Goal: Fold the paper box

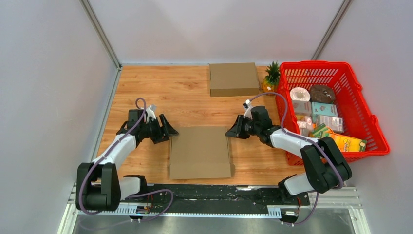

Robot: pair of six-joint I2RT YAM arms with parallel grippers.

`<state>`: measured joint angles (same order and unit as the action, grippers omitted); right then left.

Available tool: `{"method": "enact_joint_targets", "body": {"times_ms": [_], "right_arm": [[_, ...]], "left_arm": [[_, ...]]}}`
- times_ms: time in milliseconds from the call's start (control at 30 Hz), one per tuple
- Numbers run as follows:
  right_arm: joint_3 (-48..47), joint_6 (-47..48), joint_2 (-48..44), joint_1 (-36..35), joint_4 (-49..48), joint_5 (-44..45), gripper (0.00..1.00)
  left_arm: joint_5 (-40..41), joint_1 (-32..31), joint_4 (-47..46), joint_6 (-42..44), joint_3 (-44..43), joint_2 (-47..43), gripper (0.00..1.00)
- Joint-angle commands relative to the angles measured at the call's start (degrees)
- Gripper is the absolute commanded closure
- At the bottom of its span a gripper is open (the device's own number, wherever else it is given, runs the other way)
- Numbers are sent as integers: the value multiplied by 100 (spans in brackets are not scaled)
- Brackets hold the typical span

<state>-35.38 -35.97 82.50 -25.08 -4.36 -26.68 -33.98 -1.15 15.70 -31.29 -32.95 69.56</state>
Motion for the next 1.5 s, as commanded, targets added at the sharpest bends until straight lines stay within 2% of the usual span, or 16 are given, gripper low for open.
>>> {"method": "enact_joint_targets", "body": {"times_ms": [0, 200, 367, 500, 633, 700, 933, 1033, 1233, 1367, 1400, 1467], "right_arm": [[294, 239, 152, 240, 603, 1138, 84], [356, 265, 179, 346, 612, 1209, 84], [400, 134, 407, 530, 682, 1323, 86], [496, 142, 539, 557, 559, 1384, 86], [479, 142, 636, 618, 507, 1306, 86], [479, 134, 627, 627, 498, 1314, 86], [479, 99, 688, 671, 489, 1305, 87], [488, 90, 697, 680, 489, 1261, 87], [470, 142, 750, 680, 489, 1218, 86], [488, 160, 733, 680, 278, 1077, 84], [453, 177, 776, 671, 278, 1025, 84], [418, 195, 838, 671, 287, 902, 83]], "left_arm": [[-427, 0, -376, -299, 306, -794, 24], [-180, 0, -155, -474, 649, -1602, 24], [-66, 0, 20, -571, 711, -1638, 23], [-143, -8, -313, -852, 939, -1779, 23], [-741, -34, -1277, -1230, 1220, -1464, 23], [-944, -70, -1342, -1257, 1238, -1121, 23], [-839, -280, -1842, -1379, 1388, -813, 22], [-1031, -412, -2579, -1712, 1484, -506, 22], [-1032, -799, -3230, -2029, 1423, -101, 22], [-1006, -843, -3636, -2285, 1458, -328, 28], [-988, -843, -3497, -2268, 1432, -381, 36], [-971, -843, -3451, -2259, 1362, -531, 44]]}}
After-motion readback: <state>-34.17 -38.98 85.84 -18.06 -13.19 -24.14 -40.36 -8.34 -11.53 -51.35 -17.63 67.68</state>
